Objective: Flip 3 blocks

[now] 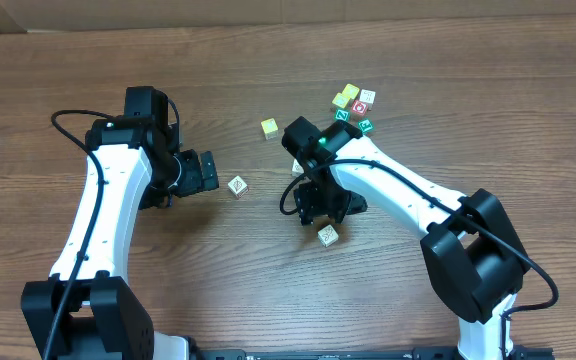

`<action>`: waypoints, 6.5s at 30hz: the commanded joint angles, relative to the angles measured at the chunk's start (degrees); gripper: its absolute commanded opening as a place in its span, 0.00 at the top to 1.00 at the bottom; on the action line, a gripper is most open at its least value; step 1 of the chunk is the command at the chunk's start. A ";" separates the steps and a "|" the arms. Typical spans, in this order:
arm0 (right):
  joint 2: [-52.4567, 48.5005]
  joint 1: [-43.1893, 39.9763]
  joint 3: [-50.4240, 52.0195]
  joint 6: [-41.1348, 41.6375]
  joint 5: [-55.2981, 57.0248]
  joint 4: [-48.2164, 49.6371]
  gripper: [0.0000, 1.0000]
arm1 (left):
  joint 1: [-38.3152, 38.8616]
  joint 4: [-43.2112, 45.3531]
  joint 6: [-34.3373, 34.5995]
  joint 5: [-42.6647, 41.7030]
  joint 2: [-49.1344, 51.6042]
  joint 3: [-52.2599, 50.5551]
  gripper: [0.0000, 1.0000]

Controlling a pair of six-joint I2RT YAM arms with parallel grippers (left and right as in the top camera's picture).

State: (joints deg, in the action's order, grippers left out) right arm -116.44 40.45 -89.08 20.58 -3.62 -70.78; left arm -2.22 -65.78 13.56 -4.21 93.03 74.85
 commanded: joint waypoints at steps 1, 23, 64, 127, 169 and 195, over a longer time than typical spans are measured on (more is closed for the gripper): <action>0.04 1.31 3.34 -4.37 -0.35 0.85 0.23 | 0.33 0.02 -0.26 0.35 0.42 1.22 0.00; 0.04 1.92 7.43 0.33 -6.32 6.43 0.48 | 0.33 0.04 -0.26 0.35 0.39 1.22 0.00; 0.04 1.97 7.65 15.72 -3.56 4.68 0.59 | 0.33 0.04 -0.26 0.35 0.39 1.20 0.00; -0.74 -5.64 -4.98 26.56 -2.19 19.10 0.03 | 0.33 0.04 -0.26 0.35 0.42 1.22 0.00; -7.13 1.38 -2.32 30.03 20.50 30.08 0.38 | 0.33 0.04 -0.26 0.35 0.42 1.22 0.00; -7.13 1.40 -0.11 30.25 17.46 30.80 0.52 | 0.33 0.04 -0.26 0.35 0.39 1.22 0.00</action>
State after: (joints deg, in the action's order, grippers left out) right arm -123.09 42.00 -89.56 50.94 13.06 -40.03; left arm -2.22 -65.78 13.56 -4.21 93.03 74.85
